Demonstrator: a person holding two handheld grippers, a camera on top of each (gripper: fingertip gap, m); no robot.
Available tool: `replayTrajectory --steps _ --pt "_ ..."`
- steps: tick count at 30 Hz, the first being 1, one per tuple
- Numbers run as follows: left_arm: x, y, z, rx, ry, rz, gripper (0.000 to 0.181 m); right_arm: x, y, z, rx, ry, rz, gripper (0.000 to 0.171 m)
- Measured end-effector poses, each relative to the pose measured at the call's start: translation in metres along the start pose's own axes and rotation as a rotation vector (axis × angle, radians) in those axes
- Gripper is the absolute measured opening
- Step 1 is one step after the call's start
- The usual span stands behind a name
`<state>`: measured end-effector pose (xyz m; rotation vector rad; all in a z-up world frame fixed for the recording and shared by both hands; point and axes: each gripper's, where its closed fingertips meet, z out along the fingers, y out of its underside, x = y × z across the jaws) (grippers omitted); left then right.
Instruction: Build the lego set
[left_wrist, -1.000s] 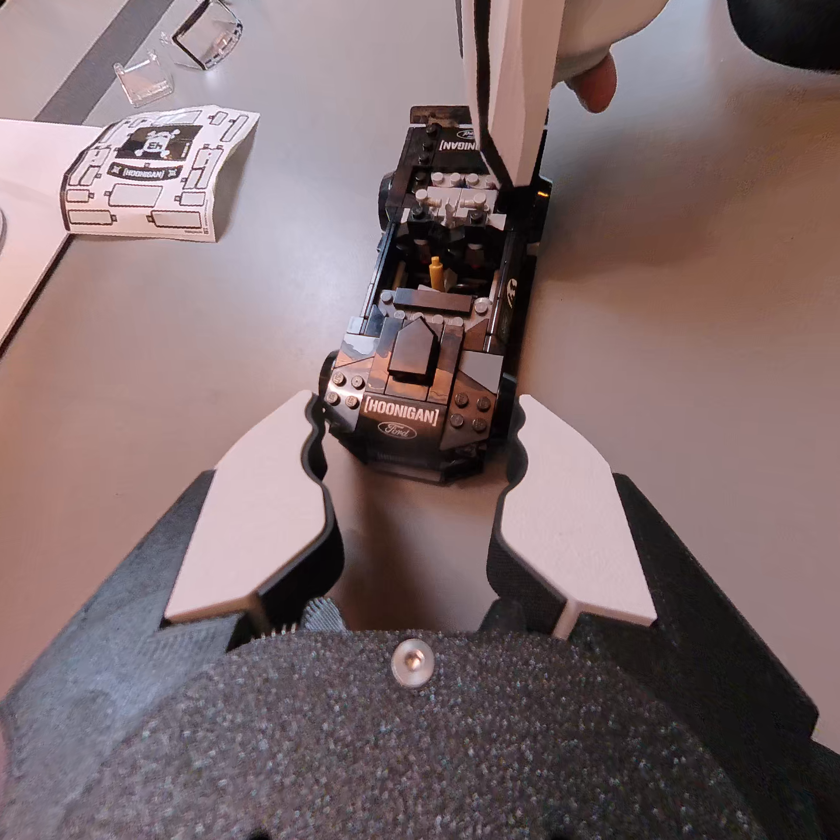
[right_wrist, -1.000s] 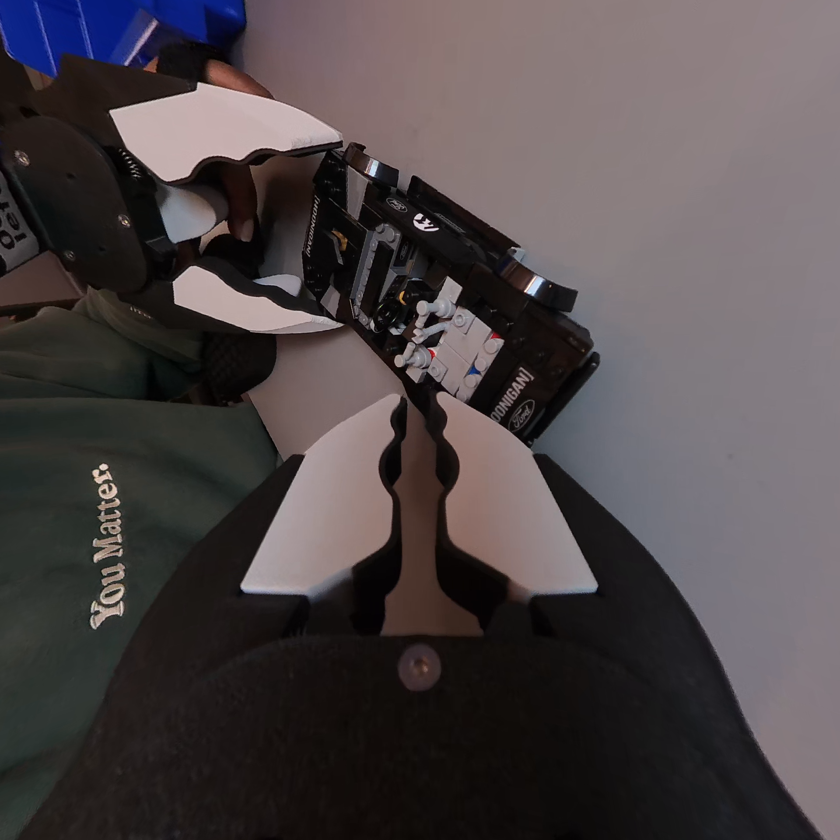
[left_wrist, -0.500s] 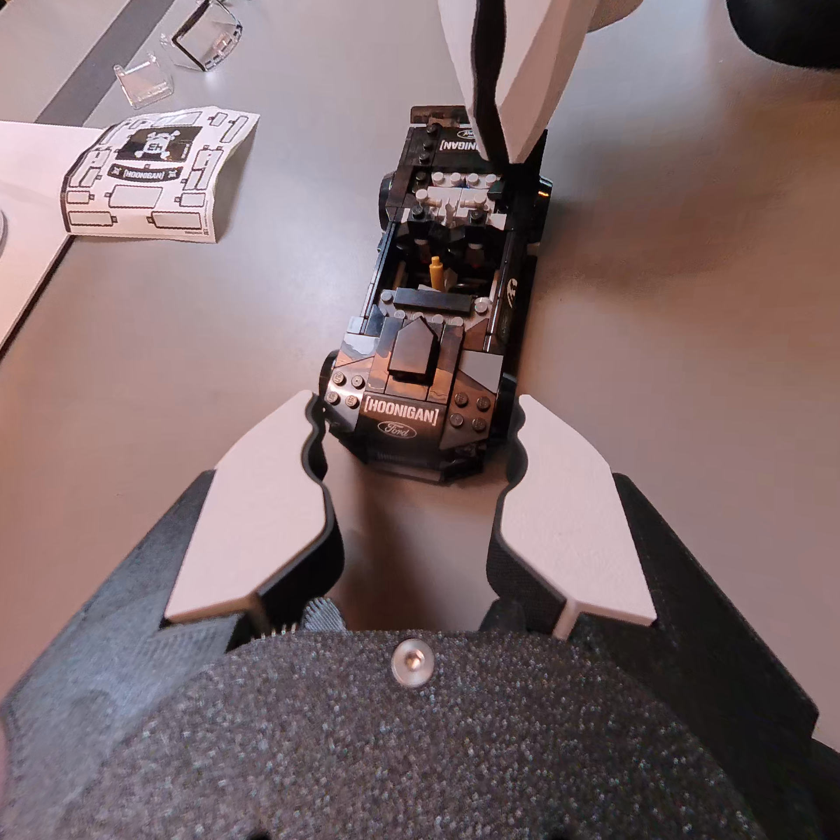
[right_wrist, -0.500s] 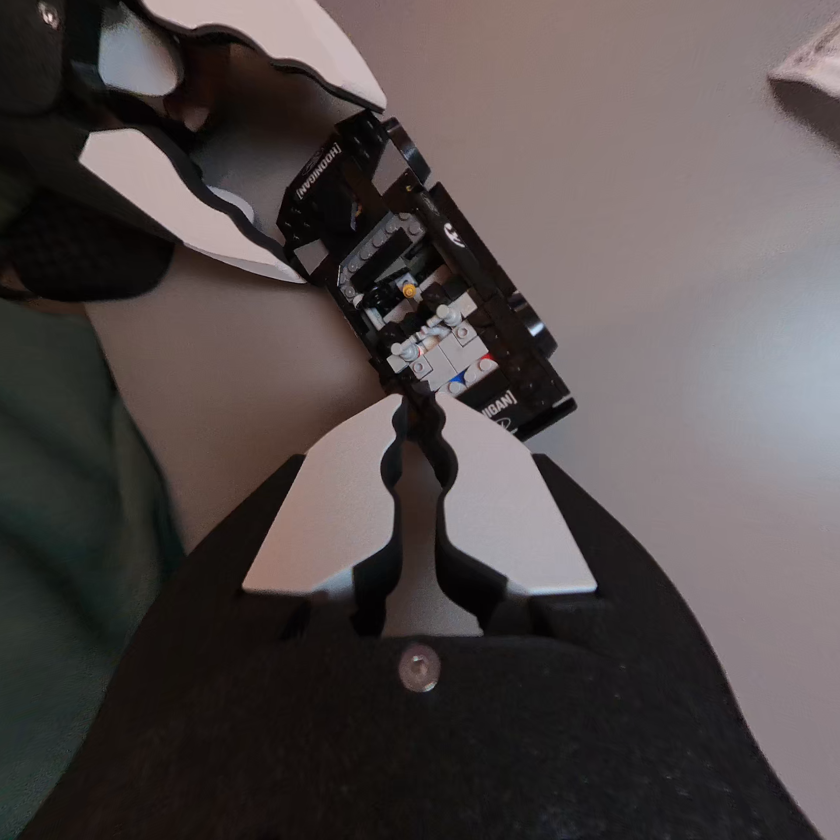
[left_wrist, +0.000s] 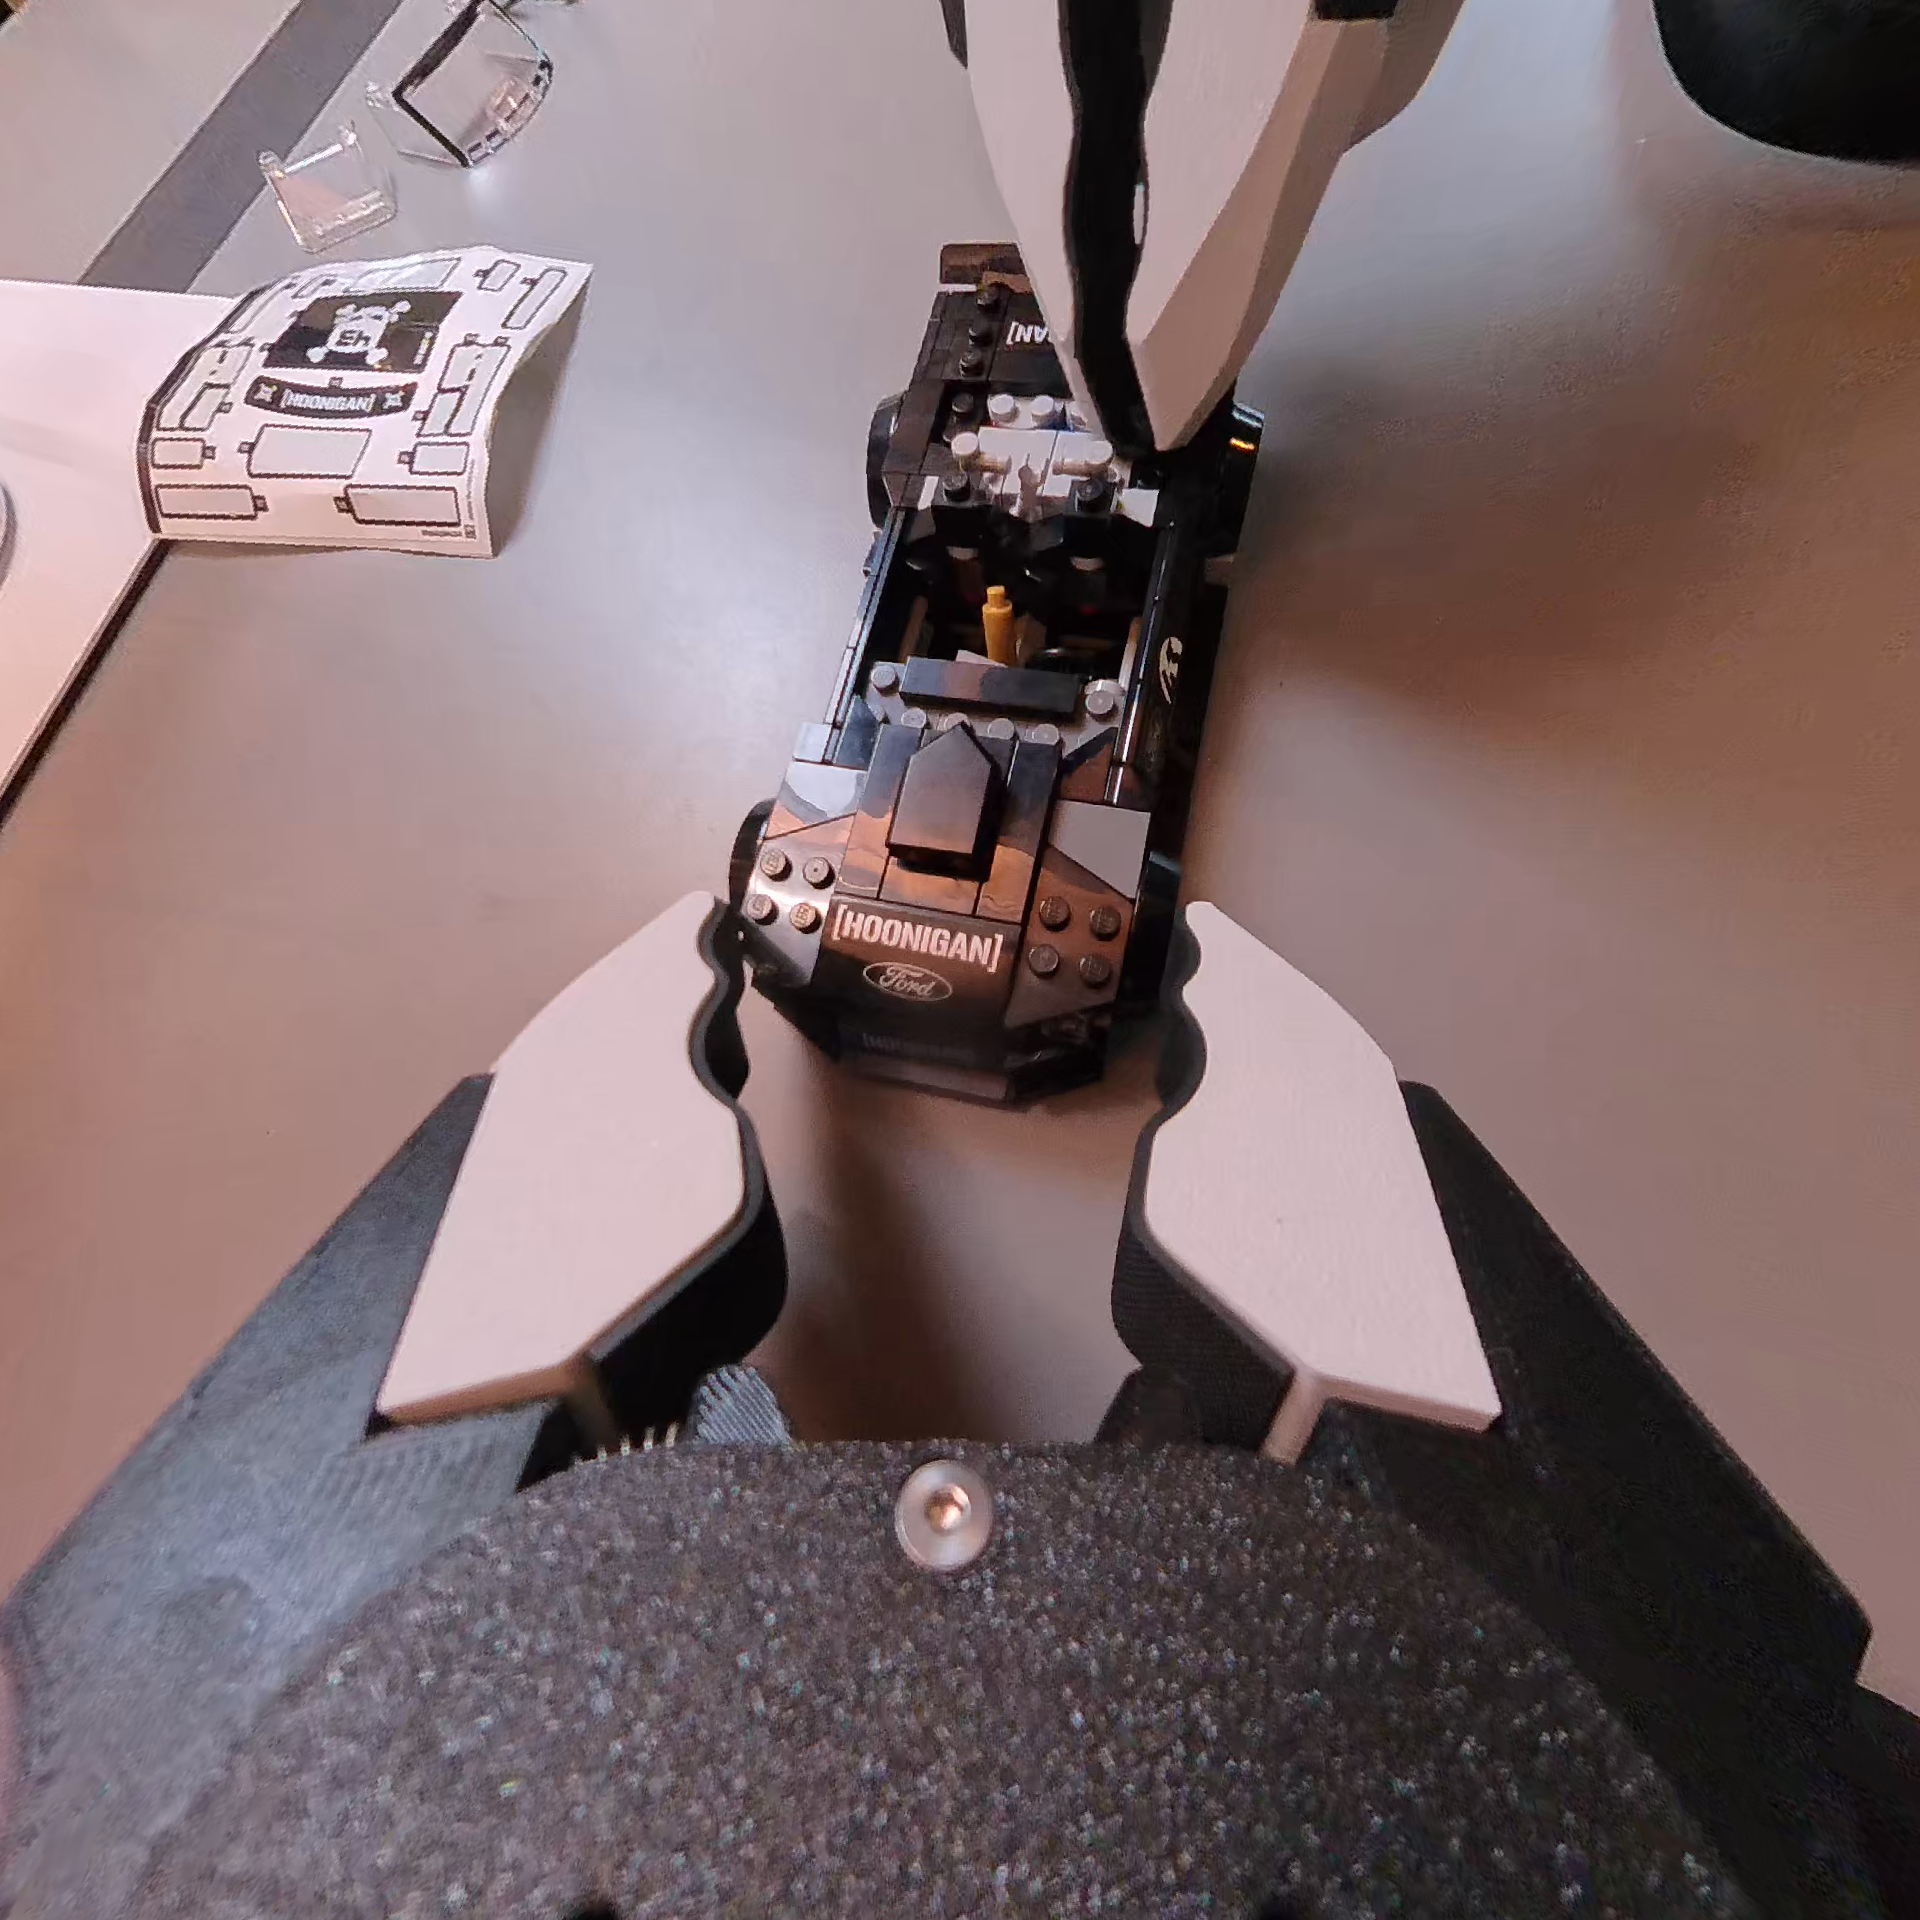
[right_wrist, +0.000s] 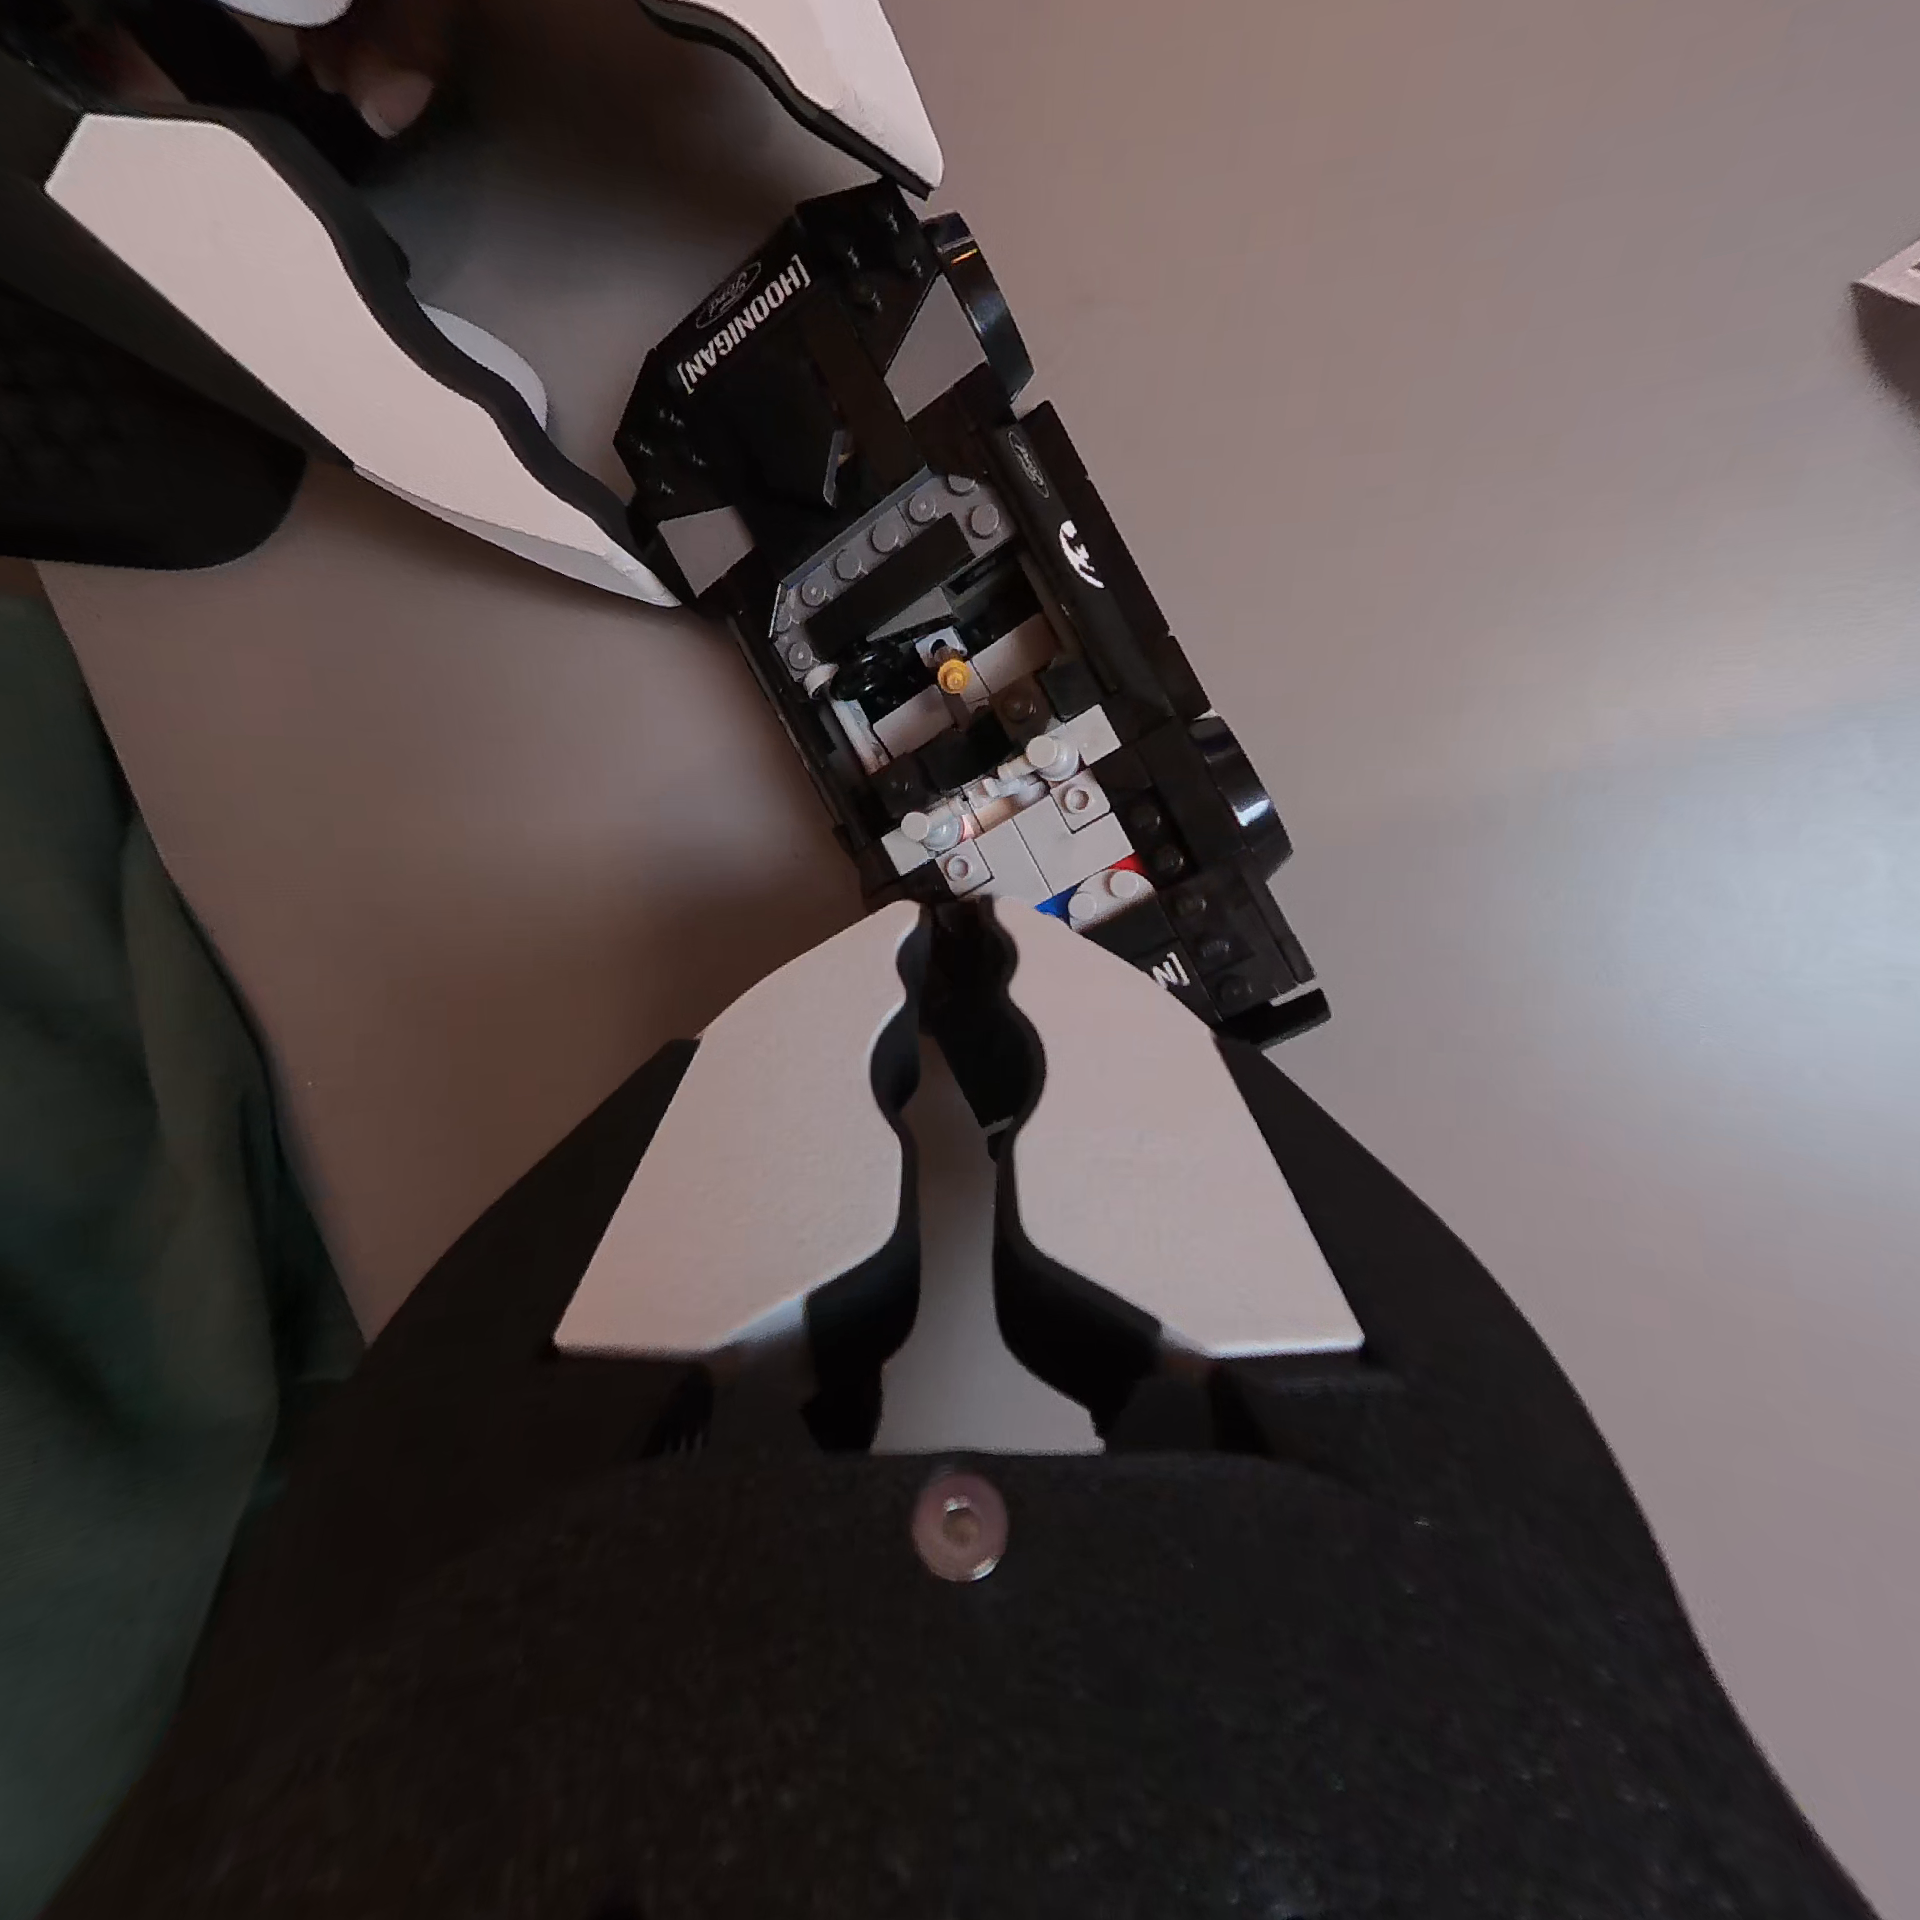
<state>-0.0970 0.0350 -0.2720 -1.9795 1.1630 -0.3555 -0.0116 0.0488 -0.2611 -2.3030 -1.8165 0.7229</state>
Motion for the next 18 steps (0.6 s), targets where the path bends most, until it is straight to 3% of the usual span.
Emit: replayTrajectory --steps 18 --pt "-0.0002 0.0002 0.0000 0.001 0.001 -0.001 0.078 -0.0080 -0.0038 0.0022 -0.050 0.000 -0.273 0.008"
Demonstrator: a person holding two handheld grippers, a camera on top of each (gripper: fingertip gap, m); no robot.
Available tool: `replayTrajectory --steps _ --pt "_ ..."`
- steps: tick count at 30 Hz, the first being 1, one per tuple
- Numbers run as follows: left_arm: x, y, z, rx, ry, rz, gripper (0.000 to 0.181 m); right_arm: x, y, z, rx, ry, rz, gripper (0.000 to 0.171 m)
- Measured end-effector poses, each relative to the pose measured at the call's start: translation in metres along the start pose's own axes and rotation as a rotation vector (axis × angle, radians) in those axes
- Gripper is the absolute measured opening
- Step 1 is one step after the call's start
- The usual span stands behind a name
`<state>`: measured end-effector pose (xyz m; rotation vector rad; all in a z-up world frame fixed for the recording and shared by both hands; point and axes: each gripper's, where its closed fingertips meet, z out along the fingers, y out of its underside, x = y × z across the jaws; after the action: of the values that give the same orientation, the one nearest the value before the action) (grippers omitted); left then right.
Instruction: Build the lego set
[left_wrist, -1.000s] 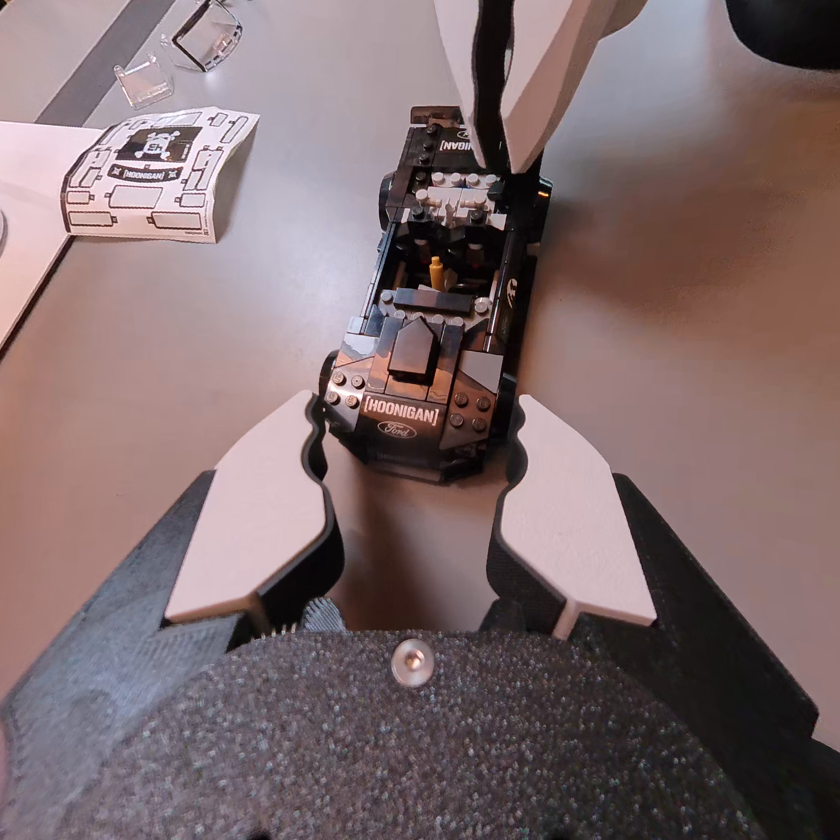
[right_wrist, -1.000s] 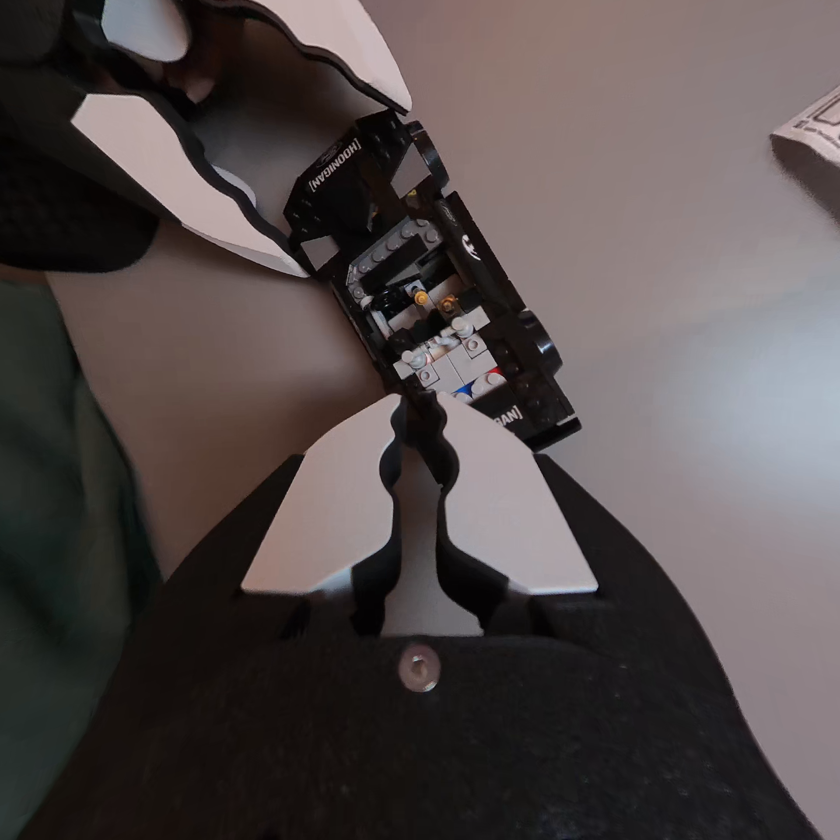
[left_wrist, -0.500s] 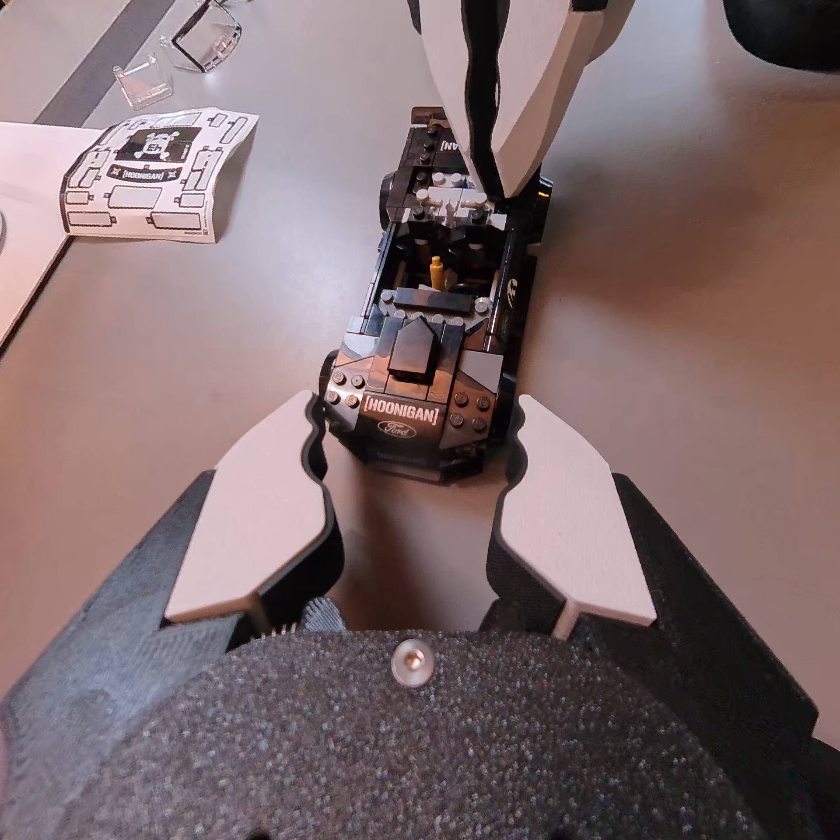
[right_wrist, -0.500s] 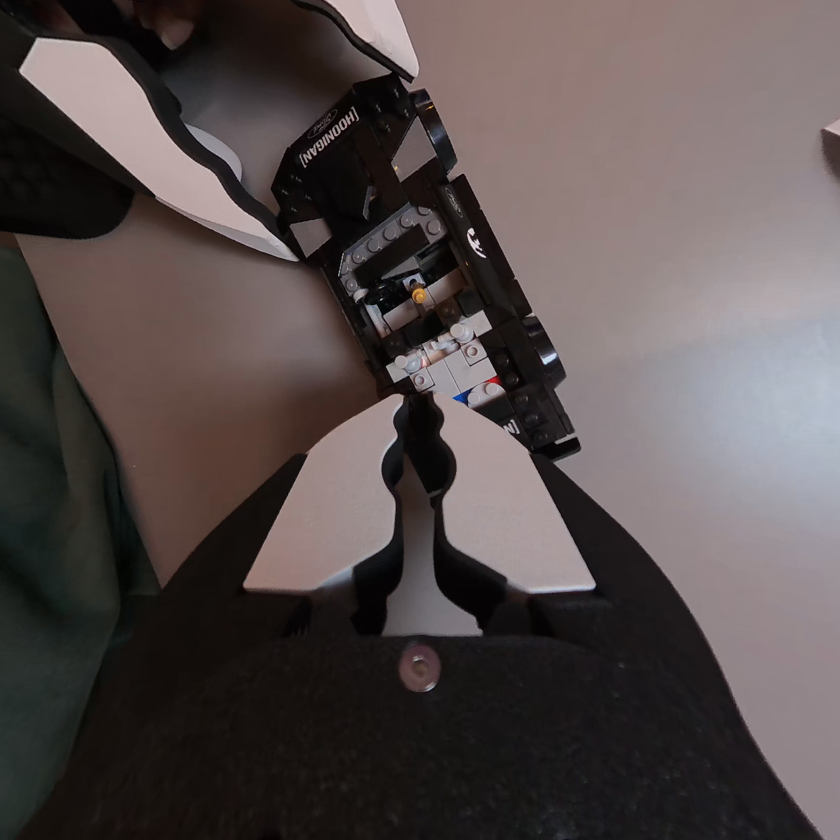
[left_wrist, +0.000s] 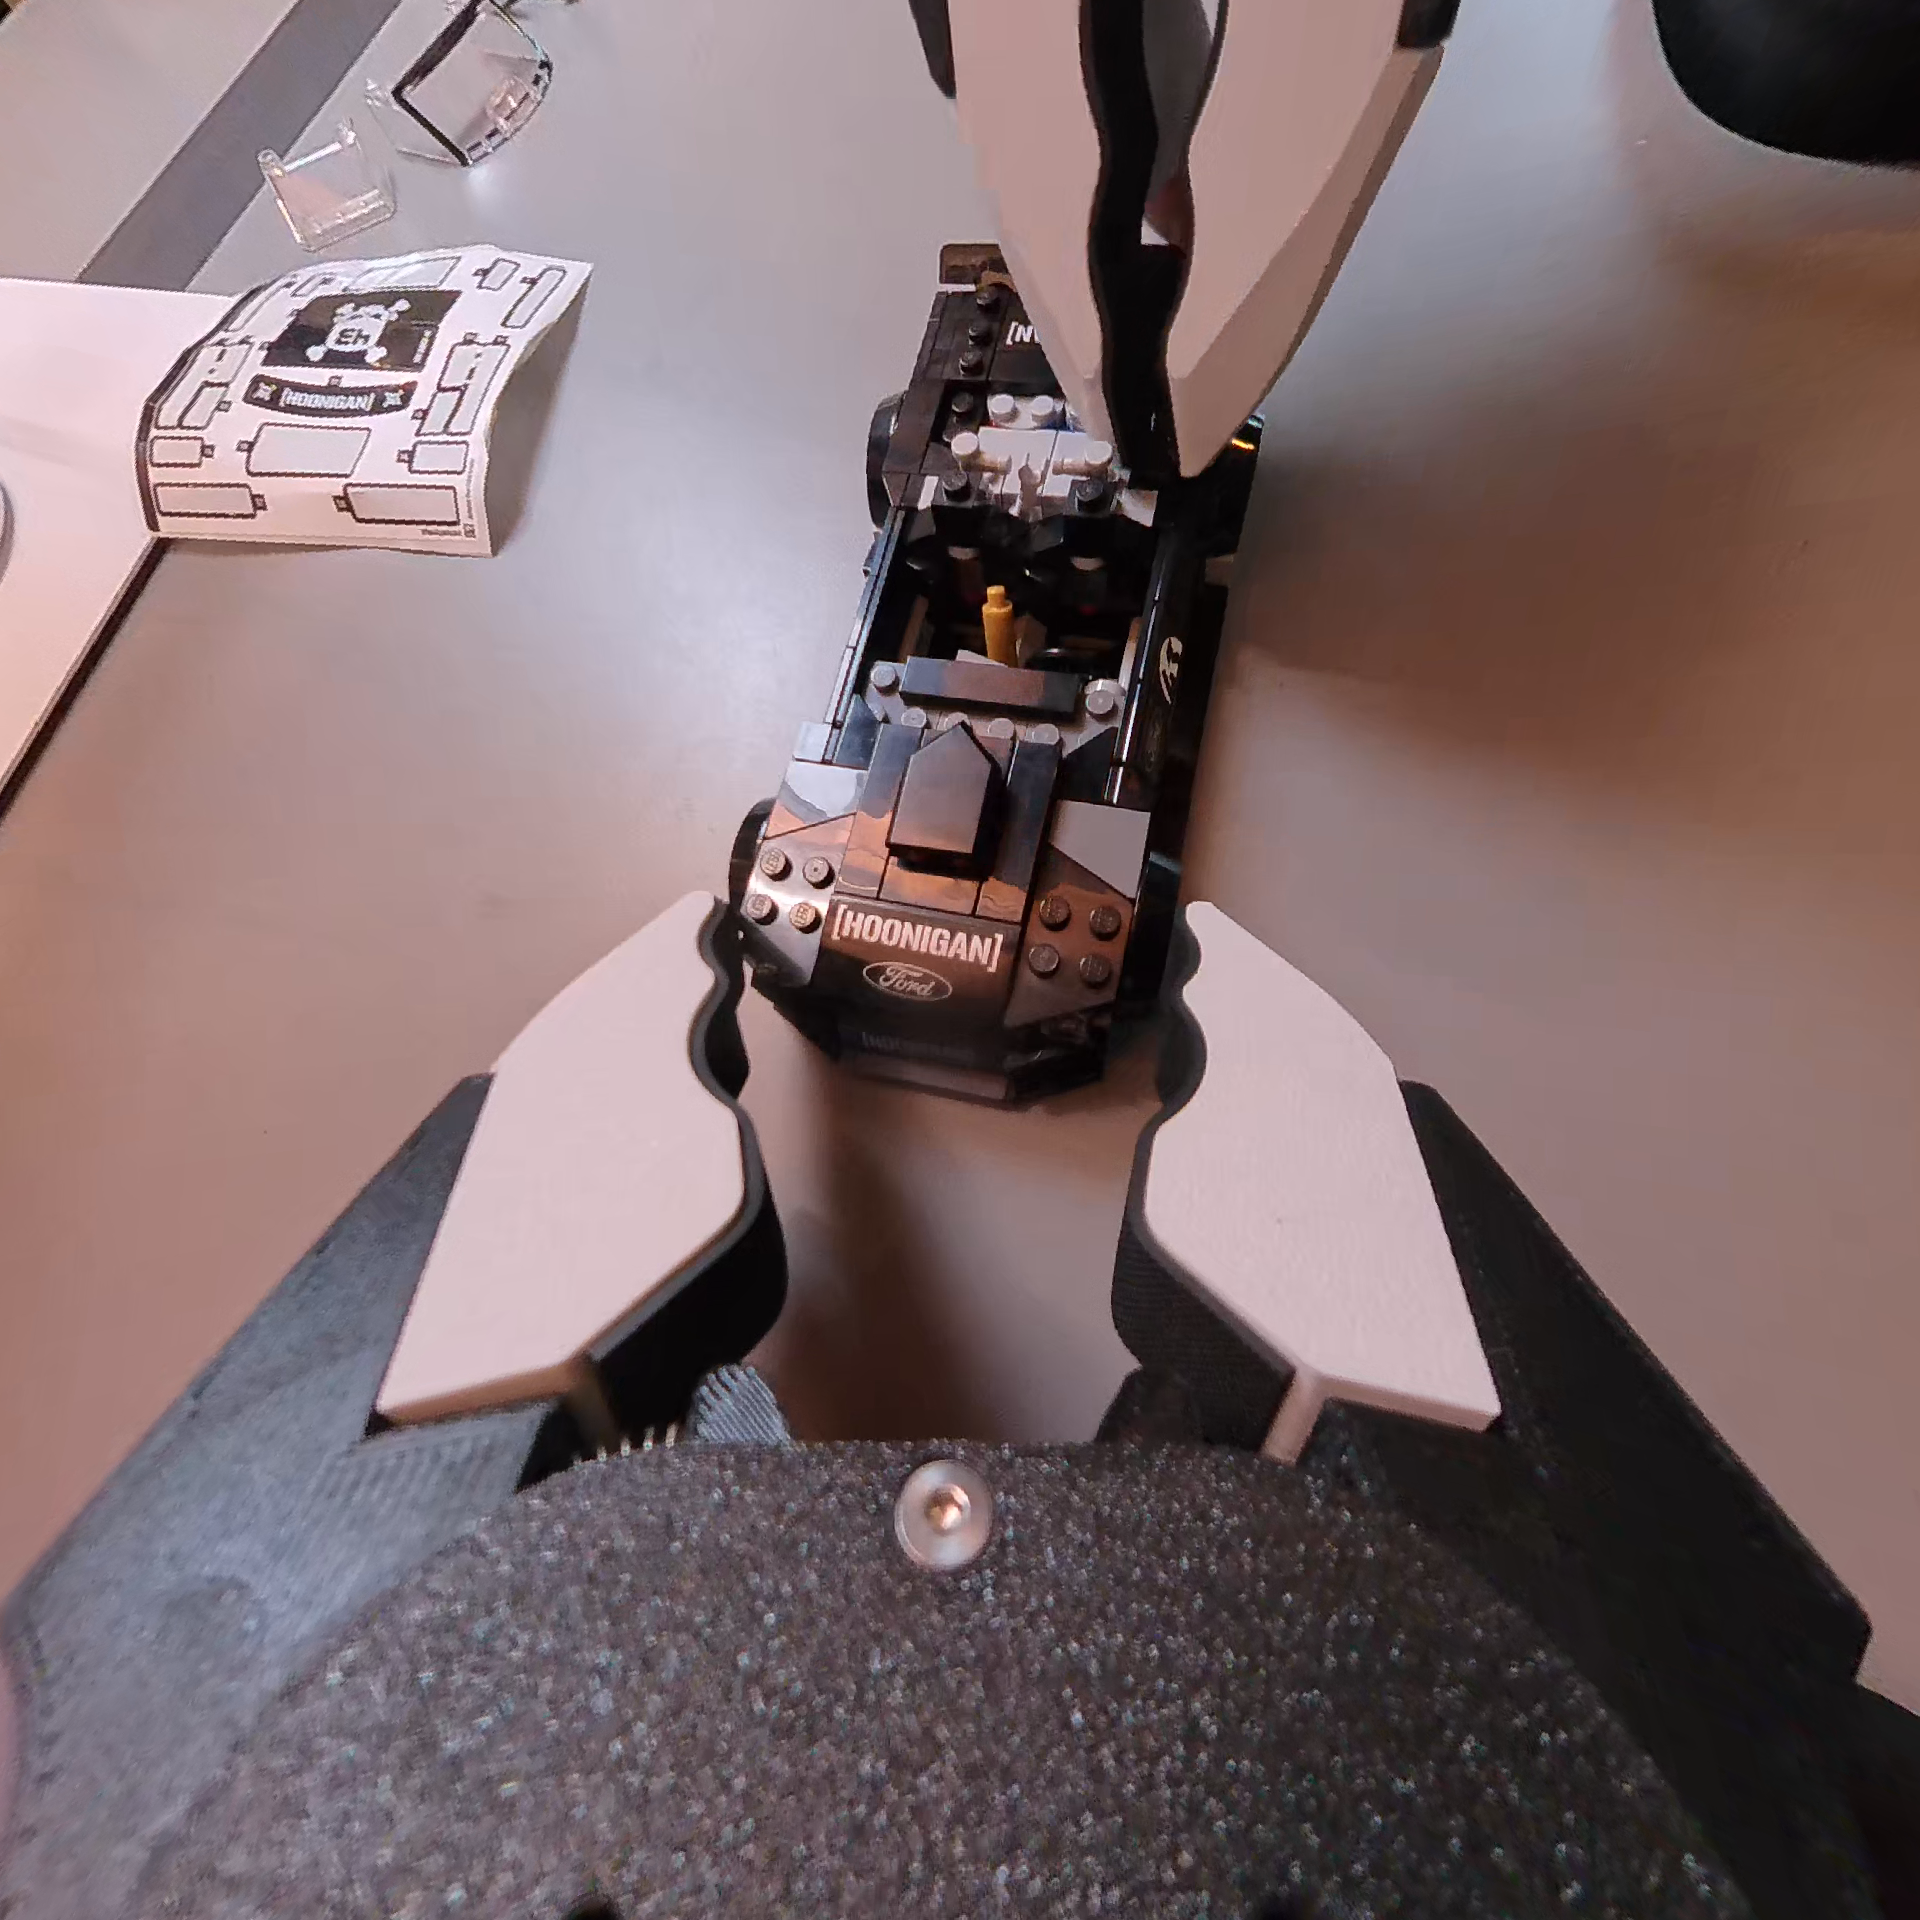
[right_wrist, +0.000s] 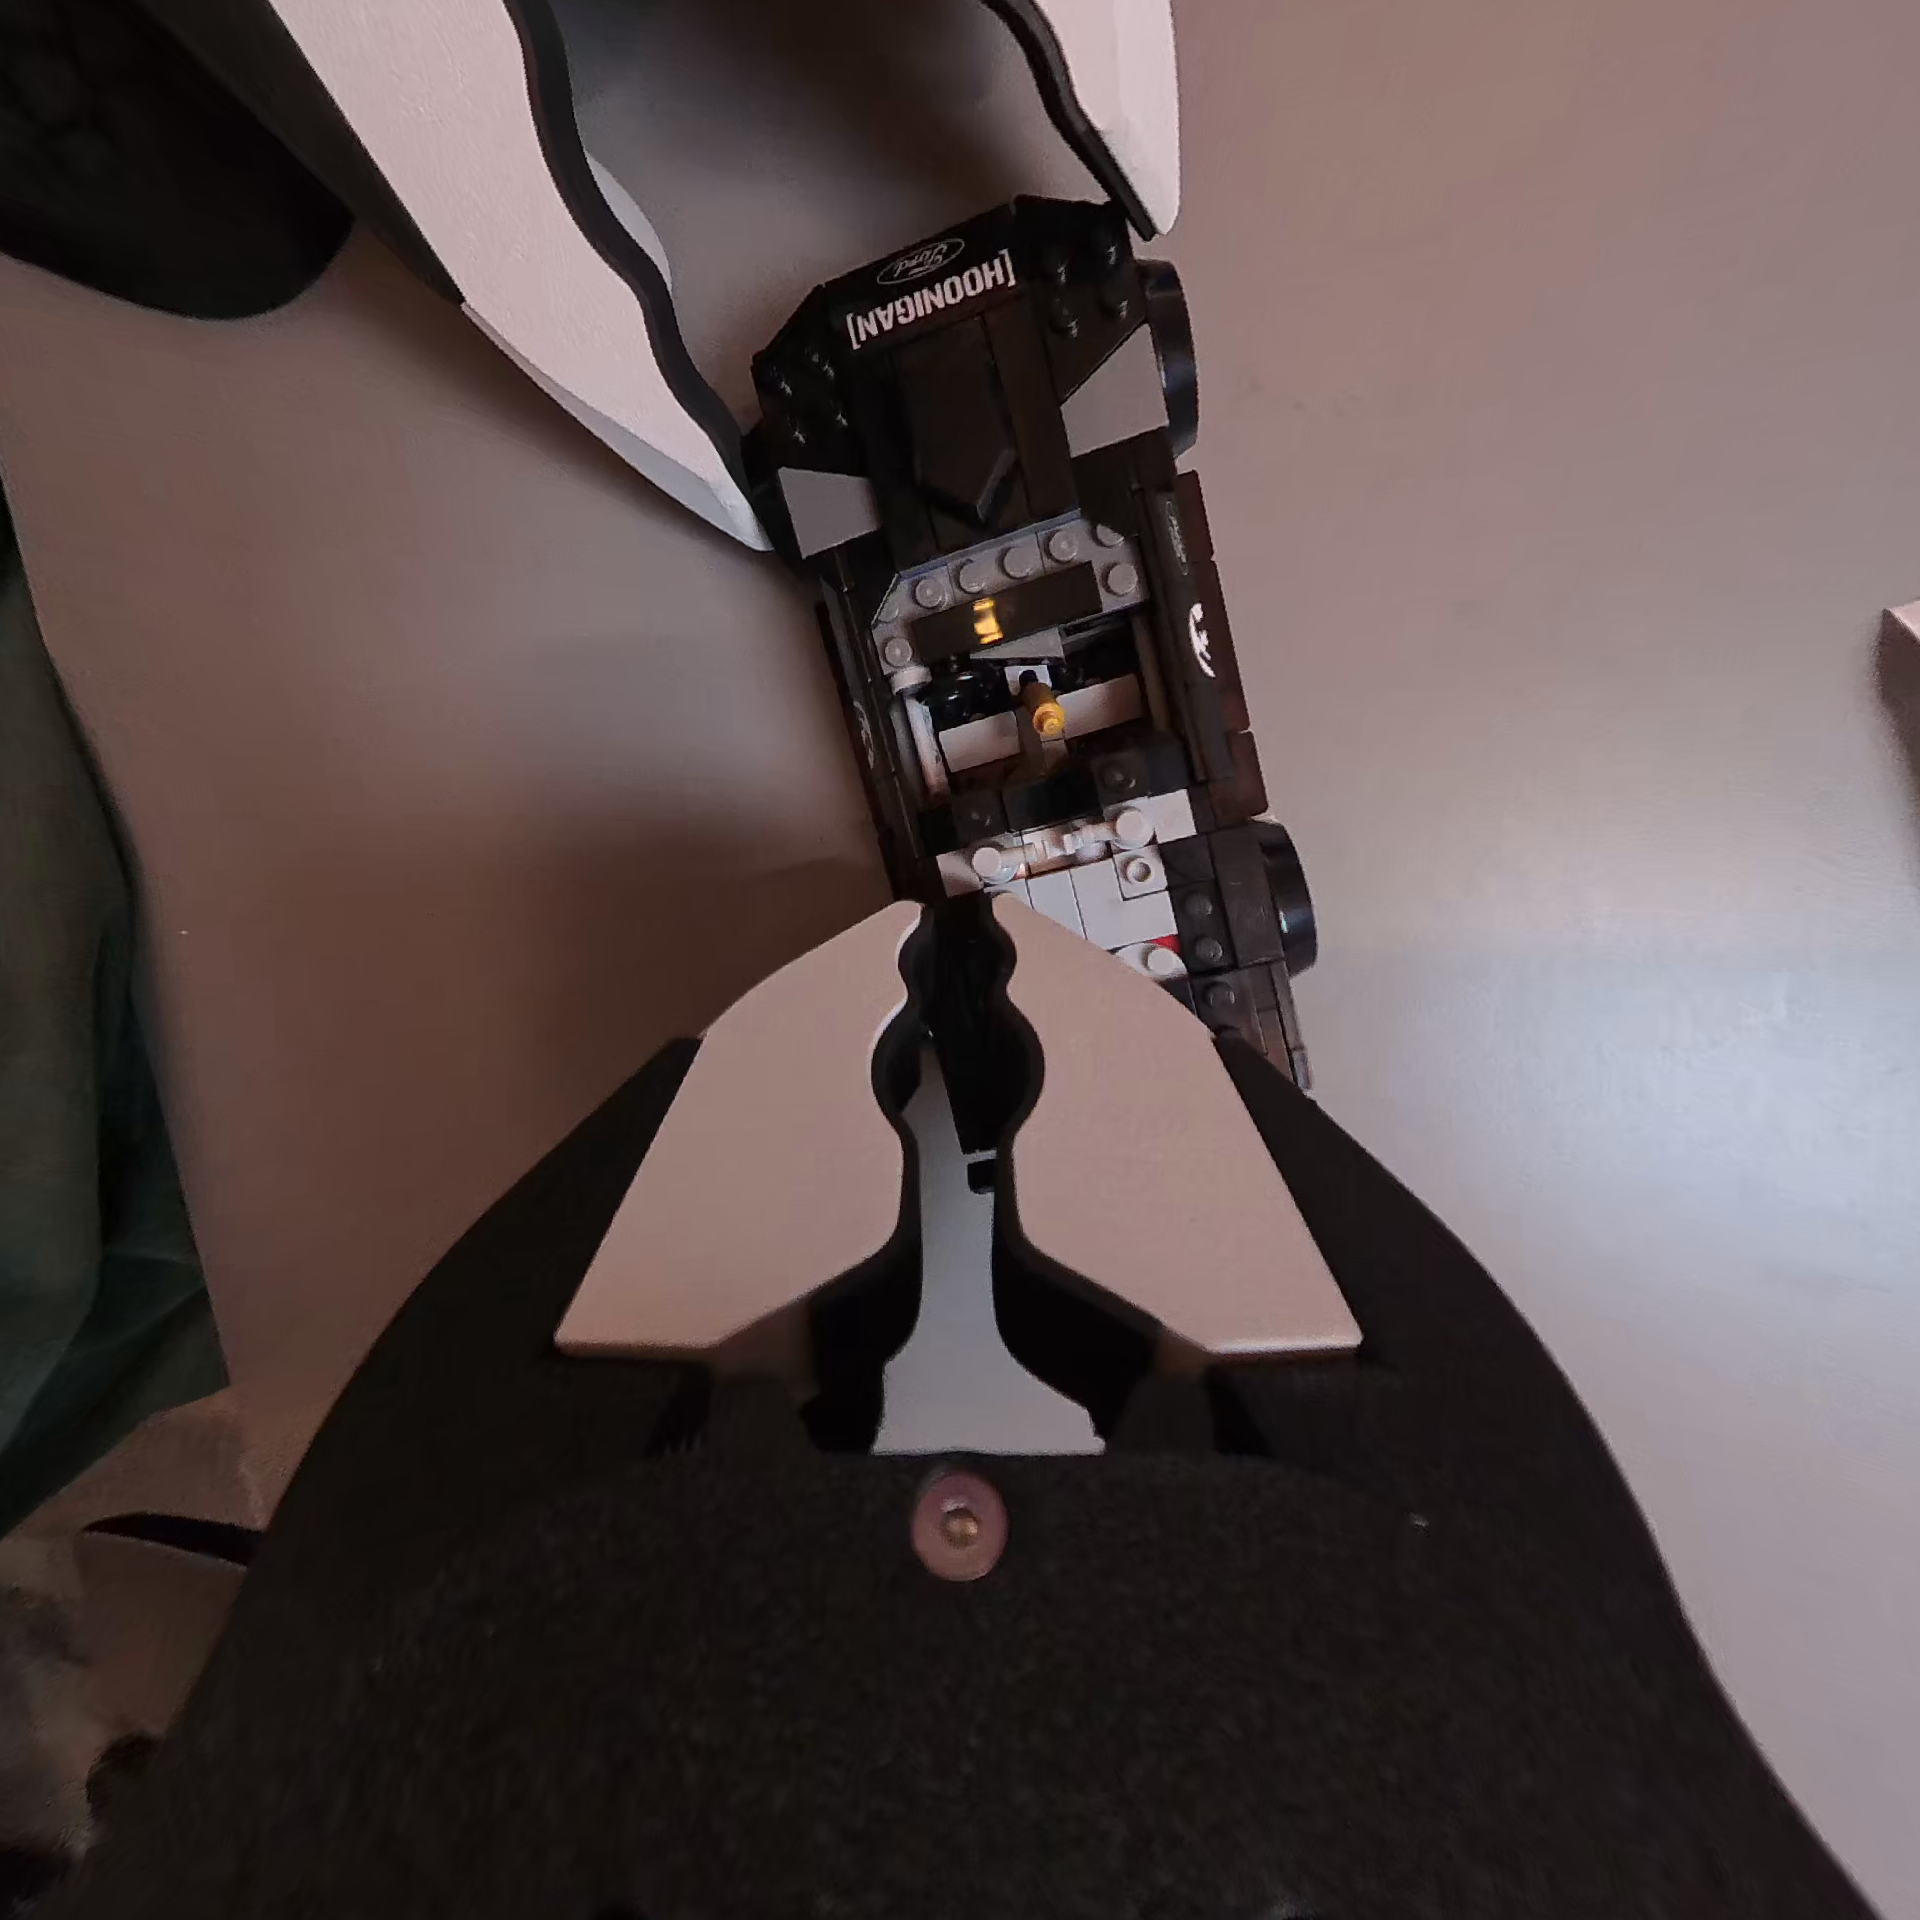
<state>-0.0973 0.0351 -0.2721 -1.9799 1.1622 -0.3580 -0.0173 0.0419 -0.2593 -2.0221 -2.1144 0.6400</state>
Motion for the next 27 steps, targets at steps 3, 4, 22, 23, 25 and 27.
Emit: replayTrajectory --steps 3,4,22,23,25,27 --pt "-0.0001 0.0000 0.0000 0.000 -0.001 0.001 0.078 0.0001 -0.0002 0.0004 -0.007 -0.004 -0.023 0.009" --pt "0.0000 0.0000 0.0000 0.000 0.000 0.001 0.078 0.0003 0.0002 0.0005 -0.013 -0.006 -0.031 0.009" --pt "0.0004 0.0003 -0.0001 0.000 0.000 0.004 0.077 0.0002 -0.0008 -0.0034 -0.028 -0.008 -0.073 0.009" --pt "0.0004 0.0003 -0.0001 -0.001 0.000 0.004 0.077 -0.0001 -0.0009 -0.0033 -0.027 -0.009 -0.073 0.009" --pt "0.0004 0.0003 -0.0002 -0.001 0.000 0.005 0.077 -0.0007 -0.0008 -0.0032 -0.028 -0.012 -0.073 0.009" --pt "0.0005 0.0003 -0.0002 -0.001 -0.001 0.006 0.077 -0.0002 -0.0006 -0.0031 -0.031 -0.008 -0.076 0.009"
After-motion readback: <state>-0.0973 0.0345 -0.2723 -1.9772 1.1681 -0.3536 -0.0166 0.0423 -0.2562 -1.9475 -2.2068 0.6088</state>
